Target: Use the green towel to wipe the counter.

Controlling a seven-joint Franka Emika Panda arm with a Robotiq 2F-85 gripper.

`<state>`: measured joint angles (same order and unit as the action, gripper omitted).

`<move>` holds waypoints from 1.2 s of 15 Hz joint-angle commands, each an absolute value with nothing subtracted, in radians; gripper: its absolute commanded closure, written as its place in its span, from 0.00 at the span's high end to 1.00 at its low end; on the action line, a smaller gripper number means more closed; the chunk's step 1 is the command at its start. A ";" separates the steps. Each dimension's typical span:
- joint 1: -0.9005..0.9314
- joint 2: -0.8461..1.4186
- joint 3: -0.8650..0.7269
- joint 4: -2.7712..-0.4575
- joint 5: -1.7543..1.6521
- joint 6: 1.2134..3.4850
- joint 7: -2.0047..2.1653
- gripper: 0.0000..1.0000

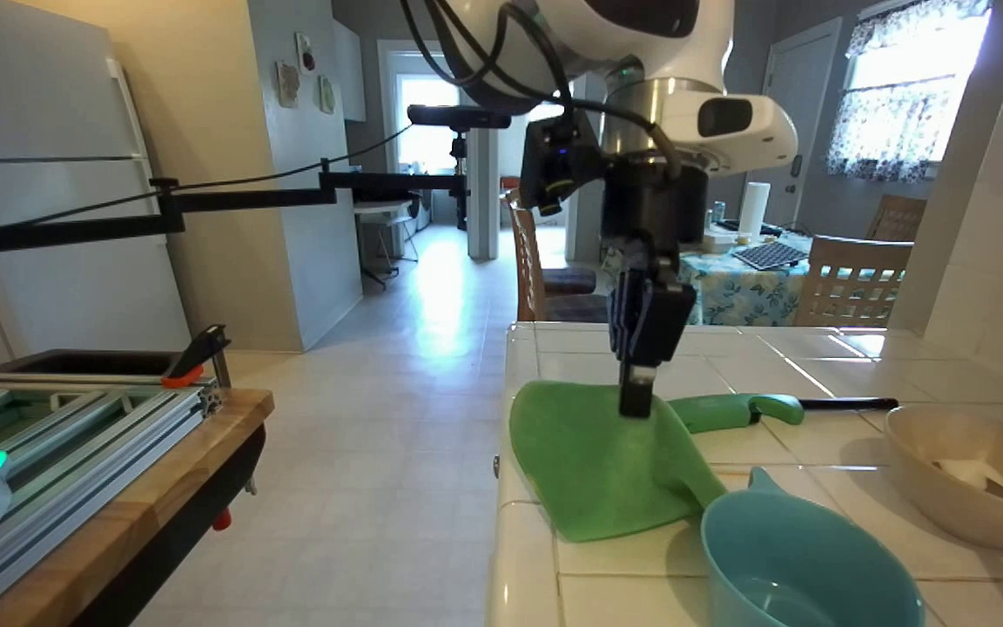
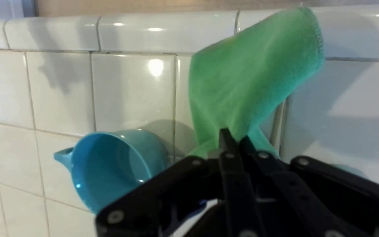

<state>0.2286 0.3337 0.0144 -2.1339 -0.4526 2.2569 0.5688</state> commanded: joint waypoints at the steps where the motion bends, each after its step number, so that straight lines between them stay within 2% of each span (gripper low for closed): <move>1: 0.231 0.392 0.007 -2.115 -0.448 2.332 0.562 0.01; 9: 0.232 0.525 0.004 -2.066 -0.378 2.485 0.496 0.01; 18: 0.235 0.667 0.008 -1.779 -0.329 2.524 0.331 0.01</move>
<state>0.2330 0.6033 0.0079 -1.8749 -0.3804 2.5224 0.4203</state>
